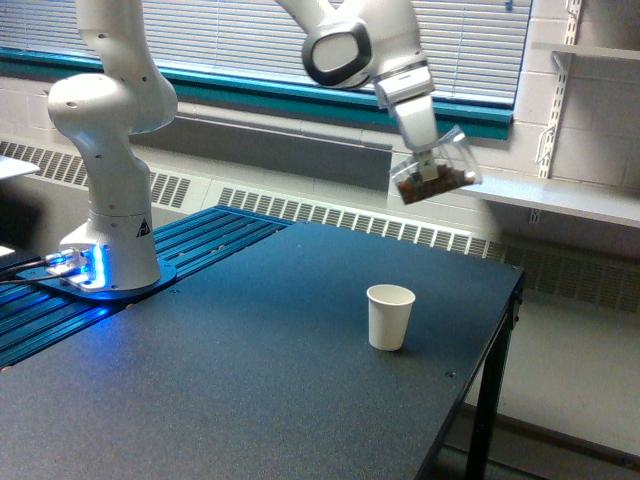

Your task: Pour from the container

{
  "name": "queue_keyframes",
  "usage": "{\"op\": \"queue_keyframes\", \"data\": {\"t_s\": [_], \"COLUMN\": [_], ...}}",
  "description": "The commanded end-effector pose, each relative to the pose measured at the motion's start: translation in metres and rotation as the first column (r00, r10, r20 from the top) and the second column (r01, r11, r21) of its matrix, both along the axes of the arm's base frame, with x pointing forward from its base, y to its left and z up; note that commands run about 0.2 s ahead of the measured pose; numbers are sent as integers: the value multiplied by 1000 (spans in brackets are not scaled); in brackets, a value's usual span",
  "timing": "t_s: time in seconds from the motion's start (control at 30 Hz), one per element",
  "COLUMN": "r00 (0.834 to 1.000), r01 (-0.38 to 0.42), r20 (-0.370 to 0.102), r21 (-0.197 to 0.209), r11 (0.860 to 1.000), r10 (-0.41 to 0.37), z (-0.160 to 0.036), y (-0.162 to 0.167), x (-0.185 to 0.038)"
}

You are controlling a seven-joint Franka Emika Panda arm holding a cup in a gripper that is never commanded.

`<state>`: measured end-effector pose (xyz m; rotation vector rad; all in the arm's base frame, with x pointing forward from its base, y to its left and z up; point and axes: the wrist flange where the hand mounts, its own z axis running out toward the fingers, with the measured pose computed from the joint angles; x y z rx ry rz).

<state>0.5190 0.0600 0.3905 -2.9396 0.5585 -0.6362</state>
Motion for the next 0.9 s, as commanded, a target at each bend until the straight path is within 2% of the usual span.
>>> {"op": "queue_keyframes", "data": {"t_s": [0.03,0.4,0.7,0.9], "r00": [999,998,994,991], "r01": [-44,-61,-77,-91], "r20": [3,-38,-81,-106], "r21": [-42,-71,-81,-101], "r11": [998,996,994,991], "r10": [44,59,70,80], "z": [-6,-32,-52,-61], "y": [-15,-44,-56,-62], "x": [-16,-42,-55,-60]}}
